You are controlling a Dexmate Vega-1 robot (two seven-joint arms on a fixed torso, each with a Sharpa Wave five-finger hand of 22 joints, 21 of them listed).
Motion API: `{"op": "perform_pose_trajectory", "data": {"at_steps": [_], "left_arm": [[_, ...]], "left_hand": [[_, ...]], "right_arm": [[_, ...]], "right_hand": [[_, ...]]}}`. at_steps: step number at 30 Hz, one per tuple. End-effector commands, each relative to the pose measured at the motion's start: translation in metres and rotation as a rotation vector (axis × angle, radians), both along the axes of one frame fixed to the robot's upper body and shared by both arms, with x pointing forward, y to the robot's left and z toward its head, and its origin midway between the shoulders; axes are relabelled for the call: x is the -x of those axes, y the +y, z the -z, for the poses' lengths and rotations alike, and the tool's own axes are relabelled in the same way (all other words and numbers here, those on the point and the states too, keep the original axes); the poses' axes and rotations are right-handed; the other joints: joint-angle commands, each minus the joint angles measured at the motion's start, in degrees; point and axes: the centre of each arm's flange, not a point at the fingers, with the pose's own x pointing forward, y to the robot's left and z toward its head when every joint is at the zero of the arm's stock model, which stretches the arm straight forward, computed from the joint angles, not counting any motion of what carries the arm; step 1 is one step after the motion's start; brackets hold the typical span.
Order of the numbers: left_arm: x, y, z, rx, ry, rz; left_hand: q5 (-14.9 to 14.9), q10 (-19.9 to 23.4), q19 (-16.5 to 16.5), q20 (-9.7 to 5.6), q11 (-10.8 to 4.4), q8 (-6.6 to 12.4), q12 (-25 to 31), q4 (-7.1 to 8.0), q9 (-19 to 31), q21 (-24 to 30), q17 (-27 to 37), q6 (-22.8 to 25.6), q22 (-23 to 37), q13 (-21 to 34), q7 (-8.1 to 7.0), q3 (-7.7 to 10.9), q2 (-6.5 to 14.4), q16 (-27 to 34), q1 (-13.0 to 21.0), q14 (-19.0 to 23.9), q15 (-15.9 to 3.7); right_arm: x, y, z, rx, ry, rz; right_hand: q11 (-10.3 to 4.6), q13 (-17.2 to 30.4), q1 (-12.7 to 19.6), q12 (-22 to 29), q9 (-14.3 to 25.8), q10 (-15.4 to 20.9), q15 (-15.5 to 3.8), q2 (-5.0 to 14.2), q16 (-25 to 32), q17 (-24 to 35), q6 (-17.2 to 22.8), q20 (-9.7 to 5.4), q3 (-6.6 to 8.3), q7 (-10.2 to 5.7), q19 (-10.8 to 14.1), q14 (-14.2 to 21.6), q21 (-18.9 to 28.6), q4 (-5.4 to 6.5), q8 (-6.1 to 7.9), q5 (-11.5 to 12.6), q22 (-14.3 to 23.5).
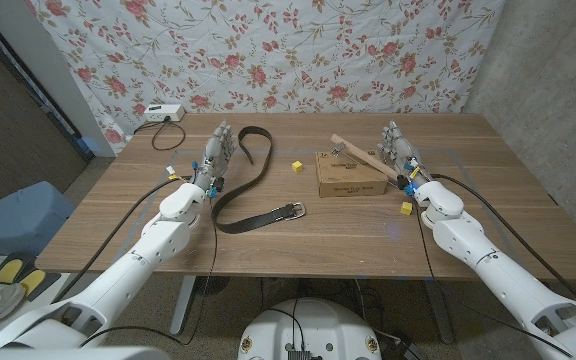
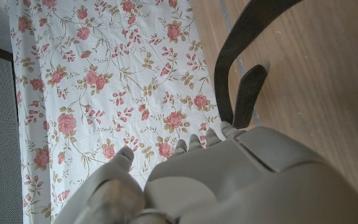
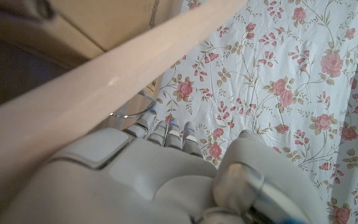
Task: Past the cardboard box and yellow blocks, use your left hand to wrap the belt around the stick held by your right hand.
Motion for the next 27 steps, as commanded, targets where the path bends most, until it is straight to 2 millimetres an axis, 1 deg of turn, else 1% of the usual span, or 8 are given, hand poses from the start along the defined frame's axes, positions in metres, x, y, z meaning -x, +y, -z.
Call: {"op": "perform_pose_trajectory", "data": {"at_steps": [1, 8, 11, 13, 17, 20, 25, 27], "left_arm": [[0.013, 0.006, 0.003, -0.010, -0.009, 0.000], [0.015, 0.005, 0.002, -0.009, -0.011, -0.011], [0.016, 0.002, 0.001, -0.022, -0.010, -0.021], [0.016, 0.000, 0.000, -0.025, -0.008, -0.020], [0.016, -0.006, 0.000, -0.041, -0.011, -0.022], [0.016, -0.010, -0.001, -0.044, -0.013, -0.021], [0.016, -0.018, -0.002, -0.063, -0.019, -0.021], [0.016, -0.020, -0.004, -0.067, -0.023, -0.020]], "left_hand": [[0.4, -12.1, -3.4, 0.02, -0.10, 0.21, 0.3, 0.03, 0.3, 0.2, 0.1, -12.6, 0.3, 0.1, 0.01, 0.26, 1.9, 0.4, 0.1, -11.5, -0.01], [0.4, -12.0, -3.4, 0.08, -0.19, 0.28, 0.4, -0.01, 0.3, 0.2, 0.1, -12.5, 0.3, 0.1, -0.01, 0.15, 1.9, 0.5, 0.1, -11.4, -0.08], [0.4, -11.9, -3.4, 0.11, -0.14, 0.29, 0.4, -0.03, 0.3, 0.2, 0.1, -12.5, 0.3, 0.1, -0.03, 0.08, 1.8, 0.5, 0.1, -11.4, -0.07], [0.4, -11.9, -3.3, 0.11, -0.07, 0.30, 0.4, -0.04, 0.3, 0.2, 0.1, -12.5, 0.3, 0.1, -0.03, 0.05, 1.8, 0.5, 0.1, -11.3, -0.13], [0.5, -11.9, -3.4, 0.19, -0.08, 0.32, 0.4, -0.06, 0.3, 0.2, 0.1, -12.4, 0.3, 0.1, -0.04, -0.02, 1.8, 0.5, 0.1, -11.3, -0.04], [0.5, -11.9, -3.4, 0.19, -0.19, 0.31, 0.4, -0.07, 0.3, 0.2, 0.1, -12.4, 0.3, 0.1, -0.04, -0.08, 1.7, 0.5, 0.1, -11.3, -0.06], [0.5, -11.9, -3.3, 0.15, -0.14, 0.34, 0.4, -0.12, 0.3, 0.2, 0.1, -12.3, 0.3, 0.1, -0.09, -0.19, 1.6, 0.5, 0.1, -11.3, -0.04], [0.5, -11.9, -3.3, 0.13, -0.26, 0.35, 0.4, -0.14, 0.3, 0.2, 0.1, -12.3, 0.3, 0.1, -0.15, -0.25, 1.6, 0.5, 0.2, -11.3, -0.05]], "right_arm": [[0.011, 0.019, 0.002, 0.002, -0.016, -0.016], [0.004, 0.017, 0.001, 0.008, -0.019, -0.032], [0.004, 0.014, 0.001, 0.021, -0.034, -0.026], [0.007, 0.010, 0.001, 0.036, -0.039, -0.005], [0.017, 0.004, -0.002, 0.083, -0.067, 0.068], [0.027, 0.000, -0.006, 0.135, -0.094, 0.134], [0.047, -0.001, -0.015, 0.236, -0.163, 0.284], [0.055, 0.000, -0.019, 0.275, -0.190, 0.347]], "right_hand": [[0.39, 0.1, 0.6, 0.3, 0.3, -0.1, 0.19, -0.04, 0.2, 0.1, 0.4, -0.27, 0.06, -0.07, 0.3, -0.5, 0.2, 0.28, 0.28, 0.4, 0.2], [0.47, 0.1, 1.1, 0.3, 0.3, 0.0, 0.31, -0.60, 0.2, 0.0, 0.3, -0.14, 0.04, -0.02, 0.6, -0.3, 0.0, -0.24, 0.27, 0.3, 0.2], [0.57, 0.1, 1.9, 0.4, 0.3, 0.3, 0.40, -1.34, 0.3, -0.2, 0.3, -0.43, 0.05, -0.04, 1.9, 0.3, 0.1, -1.03, 0.33, 0.2, 0.2], [0.53, 0.1, 2.1, 0.5, 0.3, 0.5, 0.44, -1.54, 0.4, -0.2, 0.5, -0.47, 0.07, -0.03, 2.2, 0.6, 0.0, -1.30, 0.42, 0.2, 0.2], [0.46, 0.1, 2.6, 0.6, 0.3, 0.8, 0.44, -1.86, 0.4, -0.2, 0.9, -0.40, 0.12, -0.21, 2.4, 0.8, -0.1, -1.74, 0.58, 0.1, 0.2], [0.30, 0.0, 3.2, 0.7, 0.3, 1.1, 0.33, -2.26, 0.4, -0.3, 1.2, 0.05, 0.17, -0.34, 2.5, 1.0, -0.4, -2.27, 0.71, 0.0, 0.2], [0.87, 0.1, 4.4, 0.9, 0.3, 1.9, 0.70, -2.90, 0.5, -0.3, 1.8, 0.40, 0.34, -0.31, 2.9, 1.7, -0.7, -3.37, 0.91, -0.3, 0.2], [0.86, 0.1, 4.9, 0.9, 0.3, 2.0, 0.71, -3.08, 0.6, -0.3, 2.2, 0.53, 0.42, -0.29, 3.3, 2.0, -0.8, -3.73, 1.01, -0.4, 0.2]]}}
